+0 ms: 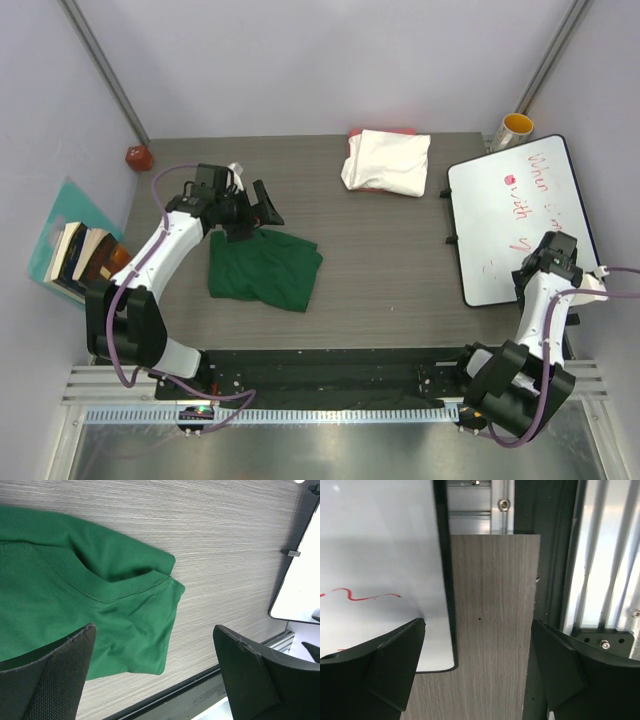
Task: Fold and stack the t-shirts
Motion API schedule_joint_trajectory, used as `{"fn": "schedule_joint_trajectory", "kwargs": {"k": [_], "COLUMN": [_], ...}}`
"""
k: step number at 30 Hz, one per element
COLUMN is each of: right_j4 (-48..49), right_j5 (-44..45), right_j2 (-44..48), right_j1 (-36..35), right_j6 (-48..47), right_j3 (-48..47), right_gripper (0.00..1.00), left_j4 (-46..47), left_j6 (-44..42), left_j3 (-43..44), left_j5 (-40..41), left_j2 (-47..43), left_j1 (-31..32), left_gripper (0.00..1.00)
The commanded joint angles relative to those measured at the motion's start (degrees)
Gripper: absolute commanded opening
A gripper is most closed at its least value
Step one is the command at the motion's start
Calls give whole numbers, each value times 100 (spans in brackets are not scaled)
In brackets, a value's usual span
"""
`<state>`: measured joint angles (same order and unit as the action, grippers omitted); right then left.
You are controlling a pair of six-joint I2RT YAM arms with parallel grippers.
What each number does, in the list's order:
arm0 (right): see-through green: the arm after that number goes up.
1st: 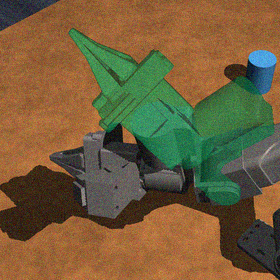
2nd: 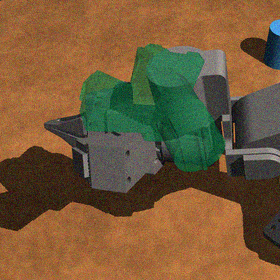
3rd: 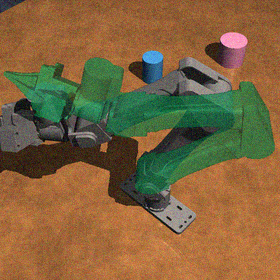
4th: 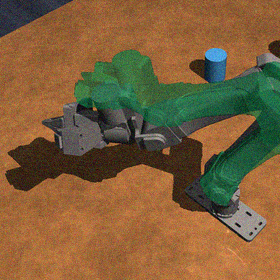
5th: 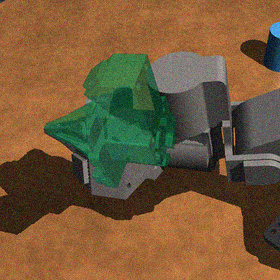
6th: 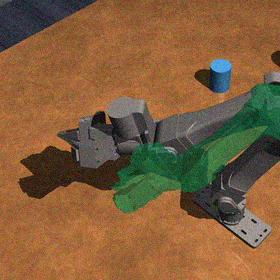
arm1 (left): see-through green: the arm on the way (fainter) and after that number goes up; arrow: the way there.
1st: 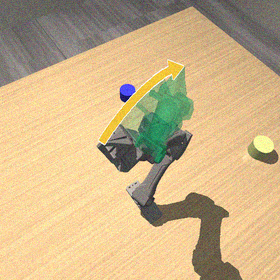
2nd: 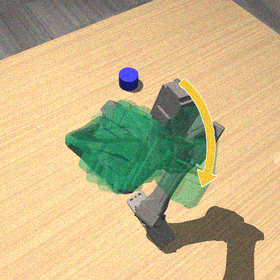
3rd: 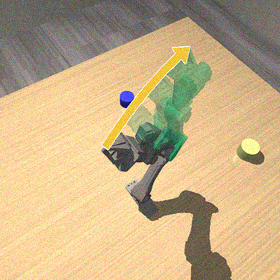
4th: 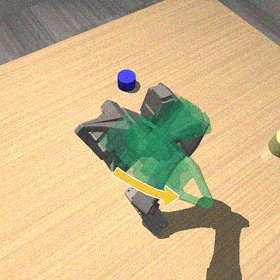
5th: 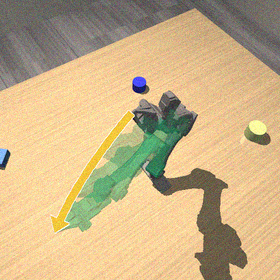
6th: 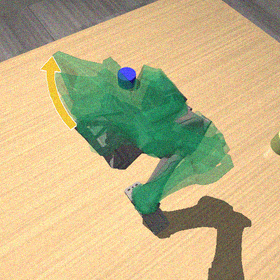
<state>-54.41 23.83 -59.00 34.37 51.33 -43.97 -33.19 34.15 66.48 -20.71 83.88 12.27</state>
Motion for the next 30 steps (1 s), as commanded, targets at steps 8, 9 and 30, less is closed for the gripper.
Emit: {"fn": "schedule_joint_trajectory", "kwargs": {"k": [8,9,30], "right_j4": [1547,1722,775], "right_j5": [-652,-835,-572], "right_j2": [-1148,-1201,539], "right_j1": [79,79,52], "right_j6": [-659,-703,-406], "right_j3": [-226,-218,433], "right_gripper": [89,88,94], "left_j4": [164,164,252], "left_j6": [-5,21,153], "left_j3": [111,102,-30], "left_j5": [-118,-118,-3], "left_j2": [-91,-99,-214], "left_j1": [21,21,372], "left_gripper": [100,100,100]}}
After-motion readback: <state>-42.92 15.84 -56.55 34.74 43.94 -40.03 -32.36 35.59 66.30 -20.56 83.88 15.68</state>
